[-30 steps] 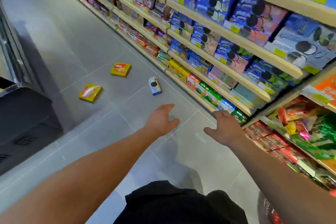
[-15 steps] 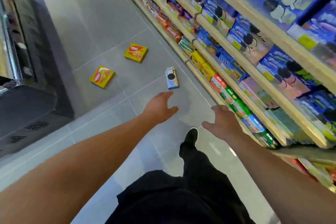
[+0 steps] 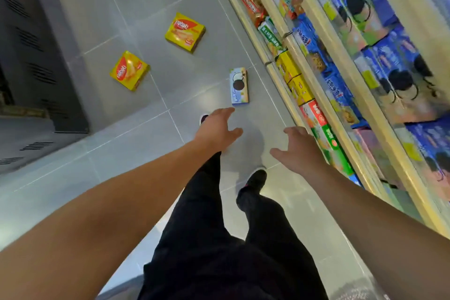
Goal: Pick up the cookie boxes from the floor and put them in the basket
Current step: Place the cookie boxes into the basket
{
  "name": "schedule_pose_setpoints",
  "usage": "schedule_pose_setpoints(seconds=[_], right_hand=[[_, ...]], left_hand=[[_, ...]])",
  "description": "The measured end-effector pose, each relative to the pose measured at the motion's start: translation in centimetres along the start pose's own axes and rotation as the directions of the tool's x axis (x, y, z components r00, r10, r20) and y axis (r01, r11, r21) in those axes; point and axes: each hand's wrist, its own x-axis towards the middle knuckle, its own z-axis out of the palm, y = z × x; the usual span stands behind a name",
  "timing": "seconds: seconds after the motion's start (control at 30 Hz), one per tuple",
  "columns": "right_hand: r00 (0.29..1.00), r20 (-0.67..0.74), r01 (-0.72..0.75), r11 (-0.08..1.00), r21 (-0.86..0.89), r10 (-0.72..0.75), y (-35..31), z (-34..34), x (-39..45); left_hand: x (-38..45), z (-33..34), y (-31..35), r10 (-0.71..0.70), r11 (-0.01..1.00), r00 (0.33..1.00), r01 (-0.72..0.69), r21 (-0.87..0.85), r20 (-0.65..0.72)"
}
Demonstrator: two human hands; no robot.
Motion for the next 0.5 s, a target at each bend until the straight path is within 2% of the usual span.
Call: schedule_pose_setpoints(seconds=[0.23, 0.5], right_hand=[[0.978, 0.041, -0.207, 0.957, 0.205, 0.203, -4.9, 1.4, 12.9], [0.961, 0.098, -0.277, 0.898, 0.343, 0.259, -7.2, 7.3, 28.5]], left_hand=[[12.1, -1.0, -4.9, -0.096, 0.993, 0.989, 0.103, -0.061, 0.110], [26.4, 2.4, -11.1, -0.135, 0.984, 0.975, 0.153, -0.089, 0.177]])
